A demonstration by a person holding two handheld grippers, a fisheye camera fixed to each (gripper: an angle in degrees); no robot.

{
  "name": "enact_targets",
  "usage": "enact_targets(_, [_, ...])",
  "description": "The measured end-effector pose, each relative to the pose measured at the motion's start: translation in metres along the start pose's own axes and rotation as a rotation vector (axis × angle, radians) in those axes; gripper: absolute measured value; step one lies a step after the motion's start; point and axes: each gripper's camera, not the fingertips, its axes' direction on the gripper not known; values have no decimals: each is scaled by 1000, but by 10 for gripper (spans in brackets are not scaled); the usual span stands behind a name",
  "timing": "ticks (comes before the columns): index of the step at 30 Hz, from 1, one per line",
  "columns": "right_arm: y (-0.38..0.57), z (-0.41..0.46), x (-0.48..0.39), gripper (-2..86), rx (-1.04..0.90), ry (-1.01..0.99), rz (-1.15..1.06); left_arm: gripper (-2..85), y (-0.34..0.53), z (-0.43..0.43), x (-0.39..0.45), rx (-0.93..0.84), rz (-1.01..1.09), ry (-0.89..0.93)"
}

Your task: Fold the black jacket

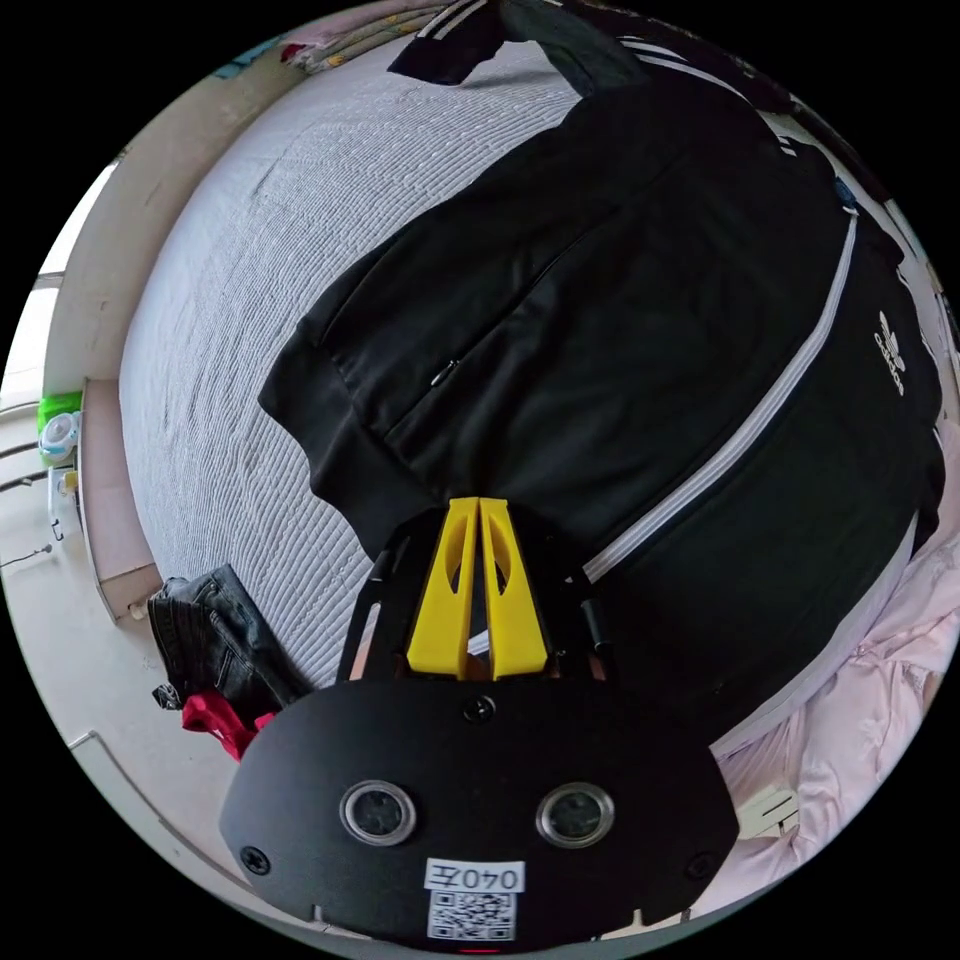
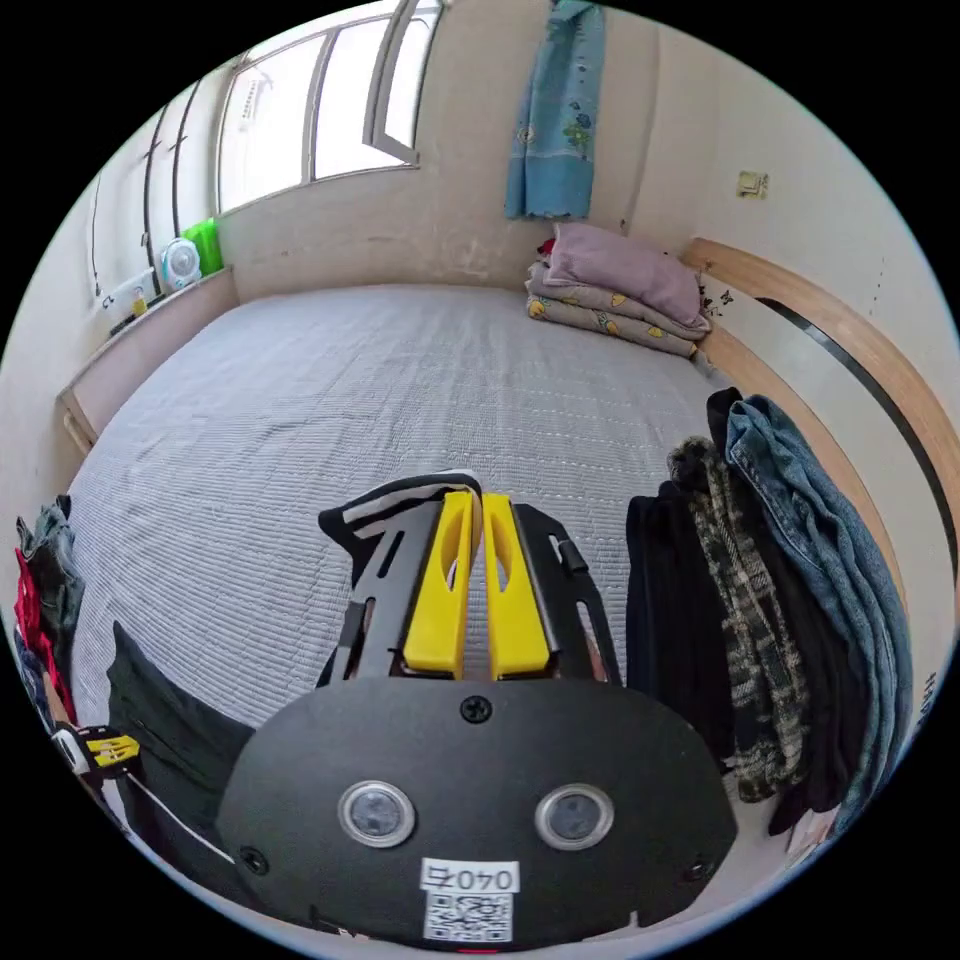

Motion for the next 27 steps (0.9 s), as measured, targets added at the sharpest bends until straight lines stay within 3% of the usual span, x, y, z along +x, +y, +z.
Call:
enact_targets(2, [0,22,5,104,-165,60,30,-9,1,0,0,11,-14,-10])
enact_targets(4, [22,12,1,110,-139,61,4,-9,3,0,1,19,-24,-21])
enact_targets(7, [76,-40,-9,88,-29,-6,-51,-9,3,1,3,23,-29,-36])
enact_targets(9, [115,-69,-22,39,-58,-61,-128,-8,2,1,5,20,-26,-54])
enact_targets(15, [224,-112,-74,-8,-312,-285,-388,-8,-3,2,6,0,-33,-69])
enact_targets(16, [235,-101,-74,-9,-350,-264,-421,-8,-4,2,5,-1,-36,-68])
enact_targets(18, [244,-52,-55,-9,-434,-14,-402,-8,-4,2,2,1,-51,-59])
enact_targets(19, [245,-33,-34,-9,-472,-60,-358,-8,-3,2,1,4,-59,-54])
enact_targets(20, [233,-43,-14,-10,-472,-136,-208,-8,-2,2,-1,9,-69,-46])
enact_targets(21, [228,-52,-14,-10,-446,-127,-191,-9,-1,2,-3,15,-78,-38])
enact_targets(23, [218,-100,-38,-10,-274,84,-233,-9,0,1,-7,20,-89,-21])
enact_targets(27, [208,-140,-83,-10,-174,30,-297,-9,-2,2,-16,14,-93,18])
